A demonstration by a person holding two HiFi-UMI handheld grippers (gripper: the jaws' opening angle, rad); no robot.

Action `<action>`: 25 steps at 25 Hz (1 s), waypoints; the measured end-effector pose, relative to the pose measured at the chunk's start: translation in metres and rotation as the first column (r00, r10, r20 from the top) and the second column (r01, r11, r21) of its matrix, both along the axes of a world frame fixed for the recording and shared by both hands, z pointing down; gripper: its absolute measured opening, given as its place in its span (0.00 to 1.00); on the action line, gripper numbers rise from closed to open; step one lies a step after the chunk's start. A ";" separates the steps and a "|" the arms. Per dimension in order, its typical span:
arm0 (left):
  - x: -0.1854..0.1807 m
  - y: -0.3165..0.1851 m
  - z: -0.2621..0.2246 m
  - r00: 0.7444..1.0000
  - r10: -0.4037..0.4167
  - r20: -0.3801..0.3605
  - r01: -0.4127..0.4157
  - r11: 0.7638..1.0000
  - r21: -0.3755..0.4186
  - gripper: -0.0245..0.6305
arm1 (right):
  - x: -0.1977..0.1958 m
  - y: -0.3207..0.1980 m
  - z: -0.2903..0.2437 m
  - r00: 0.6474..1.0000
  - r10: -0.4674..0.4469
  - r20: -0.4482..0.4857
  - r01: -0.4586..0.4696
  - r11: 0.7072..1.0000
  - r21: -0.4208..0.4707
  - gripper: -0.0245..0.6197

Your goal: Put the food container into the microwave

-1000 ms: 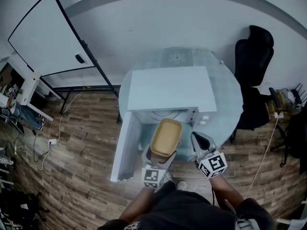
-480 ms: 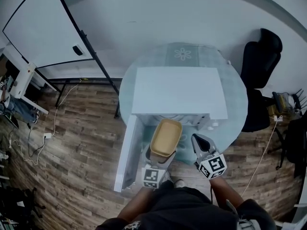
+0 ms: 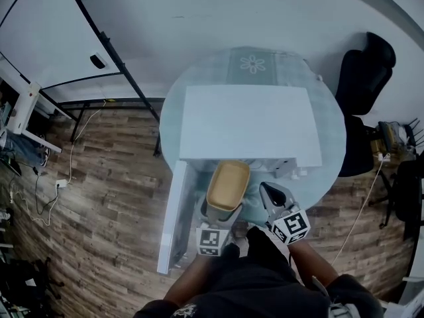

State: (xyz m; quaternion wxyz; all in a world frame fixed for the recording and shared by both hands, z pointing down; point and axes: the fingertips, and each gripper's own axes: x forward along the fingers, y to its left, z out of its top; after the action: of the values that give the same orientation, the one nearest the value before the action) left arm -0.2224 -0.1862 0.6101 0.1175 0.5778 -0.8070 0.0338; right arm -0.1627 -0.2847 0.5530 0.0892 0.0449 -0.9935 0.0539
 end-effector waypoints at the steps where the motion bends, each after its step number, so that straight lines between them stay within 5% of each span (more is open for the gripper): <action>1: -0.002 -0.002 0.002 1.000 -0.007 -0.003 0.007 1.000 -0.001 0.80 | -0.003 -0.001 0.003 1.000 -0.009 -0.005 0.009 1.000 -0.004 0.04; 25: -0.059 -0.042 0.045 0.993 -0.111 0.030 0.112 0.993 -0.042 0.80 | -0.048 -0.014 0.074 0.993 -0.102 -0.052 0.096 0.989 -0.114 0.04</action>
State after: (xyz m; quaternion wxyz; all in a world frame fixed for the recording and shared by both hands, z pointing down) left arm -0.2815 -0.2280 0.6546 0.1205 0.5286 -0.8386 0.0525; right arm -0.2111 -0.2991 0.6271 0.1229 -0.0080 -0.9870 0.1033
